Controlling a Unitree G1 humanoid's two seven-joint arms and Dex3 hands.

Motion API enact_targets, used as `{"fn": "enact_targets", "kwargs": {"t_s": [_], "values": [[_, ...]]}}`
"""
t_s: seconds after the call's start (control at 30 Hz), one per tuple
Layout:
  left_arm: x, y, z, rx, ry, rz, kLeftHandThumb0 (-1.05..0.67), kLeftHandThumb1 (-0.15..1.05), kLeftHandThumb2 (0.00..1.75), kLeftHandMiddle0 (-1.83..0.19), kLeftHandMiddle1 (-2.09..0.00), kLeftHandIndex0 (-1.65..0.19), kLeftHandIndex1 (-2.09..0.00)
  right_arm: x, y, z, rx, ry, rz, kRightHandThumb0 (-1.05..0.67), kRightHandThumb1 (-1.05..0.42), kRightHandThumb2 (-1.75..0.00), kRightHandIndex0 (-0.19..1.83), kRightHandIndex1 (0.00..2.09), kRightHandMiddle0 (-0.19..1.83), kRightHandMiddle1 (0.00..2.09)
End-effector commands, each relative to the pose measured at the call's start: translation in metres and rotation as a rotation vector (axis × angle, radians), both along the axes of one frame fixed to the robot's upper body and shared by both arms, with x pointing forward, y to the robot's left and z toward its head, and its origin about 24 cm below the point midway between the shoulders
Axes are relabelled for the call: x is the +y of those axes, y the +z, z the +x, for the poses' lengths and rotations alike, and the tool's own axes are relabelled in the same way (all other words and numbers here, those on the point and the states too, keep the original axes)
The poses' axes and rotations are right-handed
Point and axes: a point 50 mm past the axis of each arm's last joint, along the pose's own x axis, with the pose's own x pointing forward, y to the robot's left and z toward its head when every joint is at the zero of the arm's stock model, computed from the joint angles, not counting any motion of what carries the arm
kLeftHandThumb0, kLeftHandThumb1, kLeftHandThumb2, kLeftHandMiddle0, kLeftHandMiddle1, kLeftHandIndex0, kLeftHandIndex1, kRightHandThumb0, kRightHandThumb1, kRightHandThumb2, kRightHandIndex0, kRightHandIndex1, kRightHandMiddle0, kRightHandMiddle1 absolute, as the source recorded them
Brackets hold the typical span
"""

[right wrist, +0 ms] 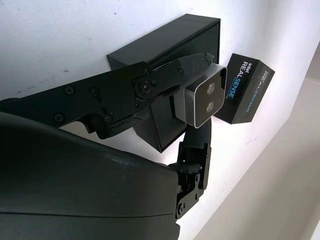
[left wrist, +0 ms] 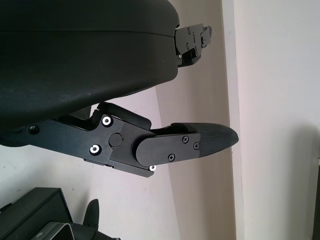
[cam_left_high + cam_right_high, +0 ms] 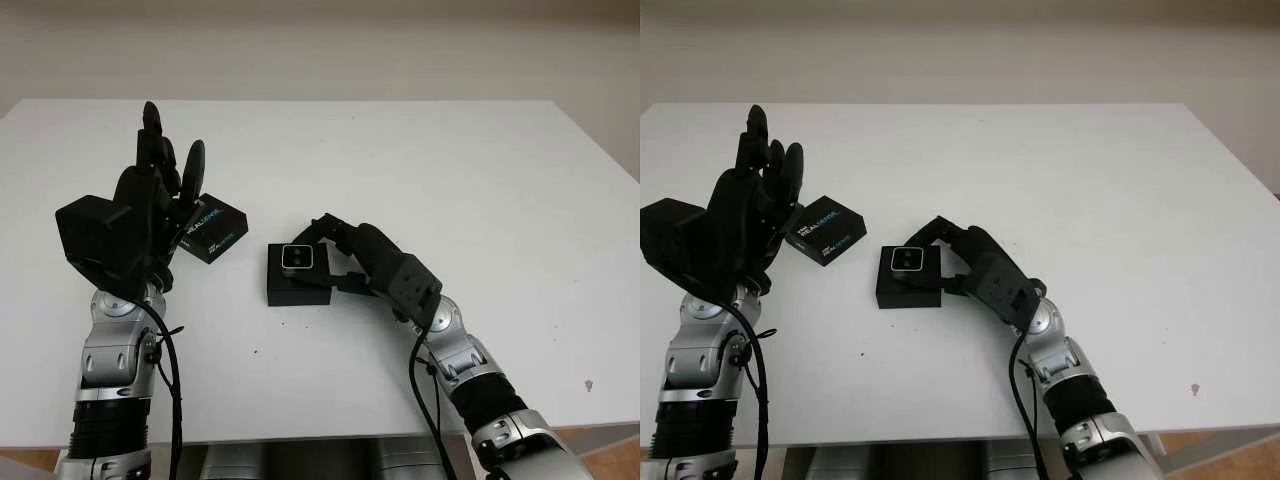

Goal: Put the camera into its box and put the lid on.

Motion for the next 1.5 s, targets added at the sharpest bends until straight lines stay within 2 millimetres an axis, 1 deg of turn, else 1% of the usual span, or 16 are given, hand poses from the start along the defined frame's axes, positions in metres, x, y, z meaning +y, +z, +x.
{"fn": "enact_targets", "kwargs": {"t_s": [0.0, 0.23, 0.27, 0.33, 0.4, 0.43, 0.47, 0.53, 0.57, 0.73, 1.1, 1.27, 1.4, 1.47], "values": [[0.001, 0.003, -0.002, -0.013, -0.003, 0.018, -0.61, 1.05, 0.52, 0.19, 0.0, 0.19, 0.0, 0.003, 0.0, 0.001, -0.004, 0.007, -0.002, -0.47, -1.05, -0.09, 0.19, 0.06, 0.33, 1.5], [0.001, 0.003, -0.002, -0.011, 0.002, 0.005, -0.61, 1.05, 0.51, 0.19, 0.0, 0.19, 0.0, 0.004, -0.001, 0.001, -0.005, 0.011, -0.03, -0.48, -1.04, -0.08, 0.19, 0.06, 0.33, 1.49], [0.001, 0.003, -0.002, -0.011, 0.003, 0.005, -0.61, 1.05, 0.5, 0.19, 0.0, 0.19, 0.0, 0.004, -0.002, 0.001, -0.006, 0.014, -0.038, -0.48, -1.04, -0.07, 0.19, 0.06, 0.3, 1.46], [0.001, 0.004, -0.002, -0.013, 0.001, 0.008, -0.62, 1.05, 0.5, 0.19, 0.0, 0.19, 0.0, 0.004, -0.002, 0.001, -0.012, 0.023, -0.065, -0.51, -1.03, -0.06, 0.16, 0.05, 0.23, 1.28], [0.001, 0.004, -0.002, -0.014, 0.0, 0.009, -0.62, 1.05, 0.5, 0.19, 0.0, 0.19, 0.0, 0.004, -0.001, 0.0, -0.03, 0.044, -0.114, -0.55, -1.01, -0.05, 0.1, 0.04, 0.18, 1.0], [0.002, 0.004, -0.002, -0.016, 0.0, 0.01, -0.62, 1.05, 0.5, 0.19, 0.0, 0.19, 0.0, 0.004, 0.0, 0.0, -0.043, 0.053, -0.132, -0.57, -1.0, -0.05, 0.06, 0.03, 0.16, 0.82], [0.002, 0.004, -0.002, -0.017, 0.0, 0.01, -0.62, 1.05, 0.5, 0.19, 0.0, 0.19, 0.0, 0.003, 0.001, -0.001, -0.052, 0.059, -0.143, -0.59, -1.0, -0.05, 0.03, 0.04, 0.16, 0.7], [0.002, 0.004, -0.002, -0.02, 0.0, 0.01, -0.61, 1.05, 0.5, 0.19, 0.0, 0.19, 0.0, 0.003, 0.003, -0.001, -0.073, 0.069, -0.159, -0.62, -0.99, -0.05, -0.03, 0.02, 0.14, 0.53], [0.002, 0.004, -0.002, -0.021, -0.002, 0.01, -0.61, 1.05, 0.5, 0.19, 0.0, 0.19, 0.0, 0.002, 0.004, -0.001, -0.083, 0.073, -0.165, -0.62, -0.99, -0.05, -0.05, 0.02, 0.13, 0.5], [0.001, 0.004, -0.002, -0.022, -0.002, 0.014, -0.62, 1.05, 0.5, 0.19, 0.0, 0.19, 0.0, 0.0, 0.009, -0.001, -0.124, 0.079, -0.179, -0.61, -0.98, -0.05, -0.12, 0.01, 0.11, 0.42], [0.001, 0.004, -0.001, -0.021, -0.002, 0.011, -0.6, 1.05, 0.51, 0.19, 0.0, 0.19, 0.0, -0.003, 0.012, -0.002, -0.142, 0.075, -0.155, -0.61, -0.97, -0.05, -0.13, 0.04, 0.14, 0.33], [0.001, 0.003, -0.001, -0.022, 0.0, 0.008, -0.61, 1.05, 0.5, 0.19, 0.0, 0.19, 0.0, -0.004, 0.016, -0.004, -0.178, 0.039, -0.13, -0.64, -0.99, -0.06, -0.12, 0.05, 0.04, 0.23], [0.001, 0.003, -0.001, -0.018, -0.002, 0.007, -0.62, 1.05, 0.5, 0.19, 0.0, 0.19, 0.0, -0.006, 0.03, -0.005, -0.243, -0.031, -0.096, -0.67, -1.04, -0.13, -0.13, 0.05, -0.07, 0.14], [0.001, 0.003, -0.001, -0.015, -0.001, 0.011, -0.61, 1.05, 0.5, 0.19, 0.0, 0.19, 0.0, -0.008, 0.042, -0.004, -0.284, -0.073, -0.063, -0.67, -1.05, -0.15, -0.13, 0.05, -0.09, 0.11]]}}
